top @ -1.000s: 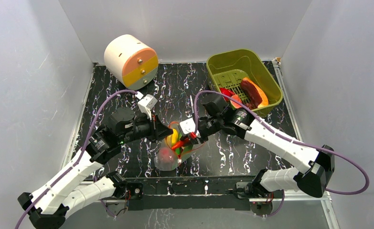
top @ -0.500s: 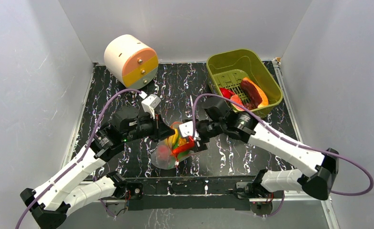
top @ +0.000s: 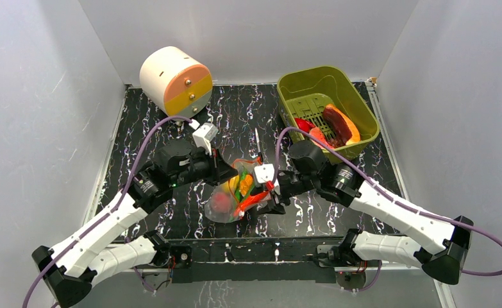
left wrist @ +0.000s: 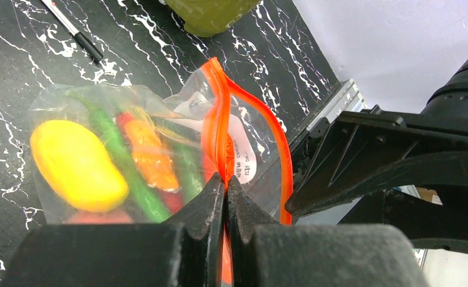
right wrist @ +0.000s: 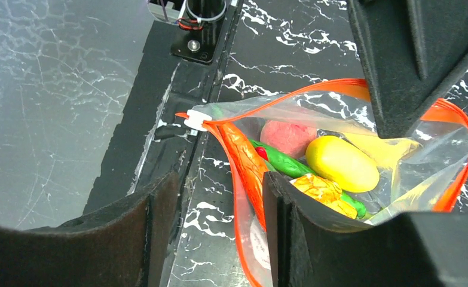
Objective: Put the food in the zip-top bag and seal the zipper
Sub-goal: Place the fake vegetable in the zipper food storage bag, then zip the zipper food storage bag at the center of the board.
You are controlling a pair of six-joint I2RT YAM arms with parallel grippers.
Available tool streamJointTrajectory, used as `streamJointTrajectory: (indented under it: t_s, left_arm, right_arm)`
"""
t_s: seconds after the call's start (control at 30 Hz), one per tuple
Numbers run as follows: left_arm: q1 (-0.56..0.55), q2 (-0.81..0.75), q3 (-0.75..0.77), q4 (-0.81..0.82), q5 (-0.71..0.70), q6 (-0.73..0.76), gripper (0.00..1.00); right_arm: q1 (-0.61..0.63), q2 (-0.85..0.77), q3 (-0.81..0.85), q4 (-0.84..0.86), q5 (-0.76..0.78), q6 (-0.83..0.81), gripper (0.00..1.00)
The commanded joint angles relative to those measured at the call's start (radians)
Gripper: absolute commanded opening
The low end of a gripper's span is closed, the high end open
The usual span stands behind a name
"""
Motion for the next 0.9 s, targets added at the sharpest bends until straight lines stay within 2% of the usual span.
streamJointTrajectory:
  t_s: [0.0,0.07,0.57,0.63,0.77,0.8,0.87]
  left_arm:
    - [-0.002,0.008,0.033,0.052,0.02,-0.011,0.0]
    - [-0.002,0.012,0.037,0.047,0.022,-0.012,0.0]
    - [-0.002,-0.024,0.007,0.058,0.015,-0.031,0.0]
    - [-0.003,-0.03,0.0,0.06,0.013,-0.032,0.0]
    - [-0.002,-0.035,-0.002,0.062,0.02,-0.033,0.0]
    - [-0.002,-0.036,0.003,0.055,0.019,-0.028,0.02]
    - [-0.002,-0.04,0.024,0.019,-0.015,0.0,0.15]
  right_arm:
    - [0.015,-0.001,-0.018,0.095,0.047,0.03,0.49]
    - [0.015,0.002,-0.021,0.108,0.054,0.031,0.46]
    - [0.046,0.046,-0.042,0.113,0.082,0.047,0.44]
    - [0.054,0.057,-0.031,0.113,0.102,0.059,0.38]
    - [0.061,0.055,-0.028,0.158,0.119,0.112,0.08]
    - [0.061,0.053,-0.027,0.182,0.126,0.14,0.01]
    - [0.061,0.051,-0.025,0.256,0.177,0.256,0.0]
